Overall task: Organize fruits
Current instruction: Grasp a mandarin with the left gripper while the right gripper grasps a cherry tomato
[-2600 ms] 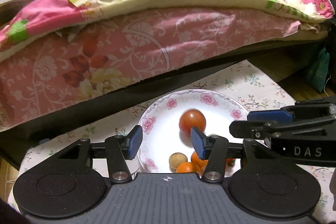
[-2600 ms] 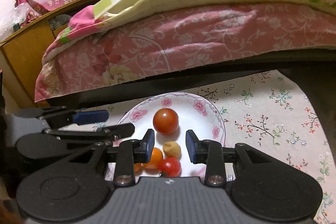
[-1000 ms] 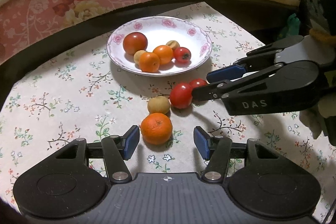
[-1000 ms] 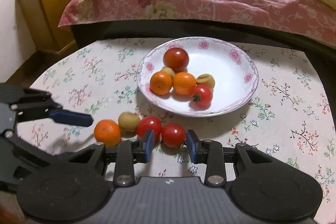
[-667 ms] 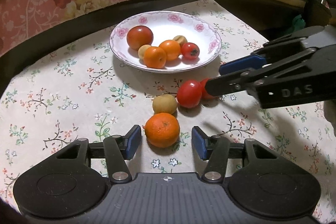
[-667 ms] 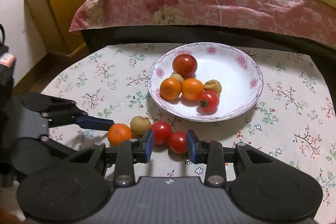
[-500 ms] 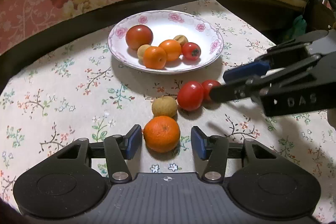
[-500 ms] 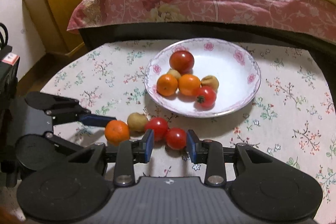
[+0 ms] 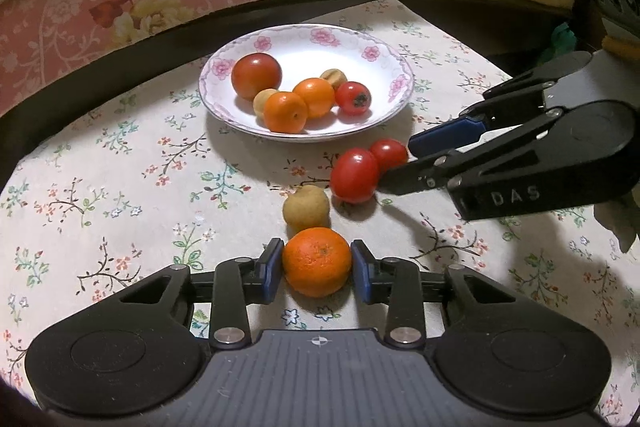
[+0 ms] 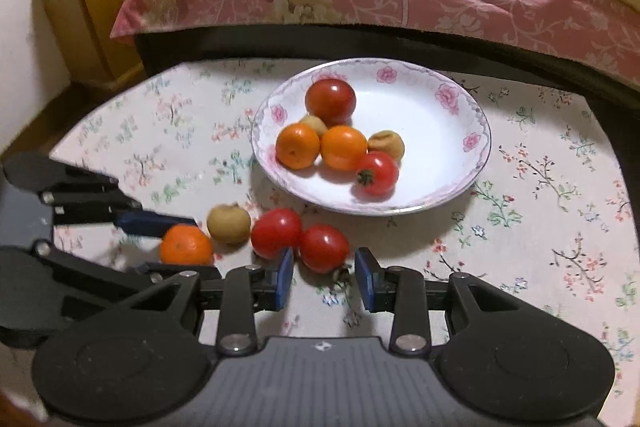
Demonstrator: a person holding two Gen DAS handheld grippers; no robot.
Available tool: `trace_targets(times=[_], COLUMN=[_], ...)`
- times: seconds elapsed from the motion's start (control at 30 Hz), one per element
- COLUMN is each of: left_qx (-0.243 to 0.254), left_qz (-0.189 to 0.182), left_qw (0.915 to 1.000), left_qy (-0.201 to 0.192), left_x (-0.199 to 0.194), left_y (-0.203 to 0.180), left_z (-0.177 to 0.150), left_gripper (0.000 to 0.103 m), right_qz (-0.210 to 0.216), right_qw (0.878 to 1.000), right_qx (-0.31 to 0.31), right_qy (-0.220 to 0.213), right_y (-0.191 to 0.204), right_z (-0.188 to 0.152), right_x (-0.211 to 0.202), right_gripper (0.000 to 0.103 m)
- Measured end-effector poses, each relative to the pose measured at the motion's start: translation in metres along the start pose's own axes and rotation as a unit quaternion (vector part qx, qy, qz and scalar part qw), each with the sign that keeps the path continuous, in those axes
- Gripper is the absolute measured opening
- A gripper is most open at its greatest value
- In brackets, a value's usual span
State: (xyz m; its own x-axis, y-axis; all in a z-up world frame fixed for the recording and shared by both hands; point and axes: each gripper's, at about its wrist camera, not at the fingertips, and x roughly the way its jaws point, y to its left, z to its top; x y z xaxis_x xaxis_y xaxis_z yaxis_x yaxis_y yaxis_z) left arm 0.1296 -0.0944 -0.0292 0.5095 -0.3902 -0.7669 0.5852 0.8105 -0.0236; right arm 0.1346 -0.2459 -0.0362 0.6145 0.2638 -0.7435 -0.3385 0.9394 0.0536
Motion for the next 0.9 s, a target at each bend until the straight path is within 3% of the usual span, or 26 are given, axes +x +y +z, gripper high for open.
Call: trace_targets(times=[0.3,0.67,0.83,0.9], left_qx=[0.007,-0.006,-0.003,0.0], left_qz=[-0.017,-0.03,-0.031,-0.03], left_qw=[0.9998,0.9994,0.9994,0.9995], left_qy=[0.01,0.015,0.014,0.013], left_x=[-0.006,-0.008,-0.007,-0.006], left_y=[-0.004,-0.001,-0.001,-0.002], left_z=[-0.006,-0.008,-0.007,-0.007], left_gripper=[0.044,0.046,0.047,0.049], right_qz=[0.013,0.019,0.029,0.036], right_qw=[1.0,0.998,0.999,0.999], right_qx=[-0.017,-0.051,-0.039,-0.027], right_qy=[-0.007,0.008,-0.006,-0.016], right_y=[-0.001,-0.001,-0.004,-0.006], right_z=[0.0,-0.004,-0.003,-0.002], right_x=[0.0,0.004,0.01,0.01], right_gripper=[0.038,0.038,0.039,0.044])
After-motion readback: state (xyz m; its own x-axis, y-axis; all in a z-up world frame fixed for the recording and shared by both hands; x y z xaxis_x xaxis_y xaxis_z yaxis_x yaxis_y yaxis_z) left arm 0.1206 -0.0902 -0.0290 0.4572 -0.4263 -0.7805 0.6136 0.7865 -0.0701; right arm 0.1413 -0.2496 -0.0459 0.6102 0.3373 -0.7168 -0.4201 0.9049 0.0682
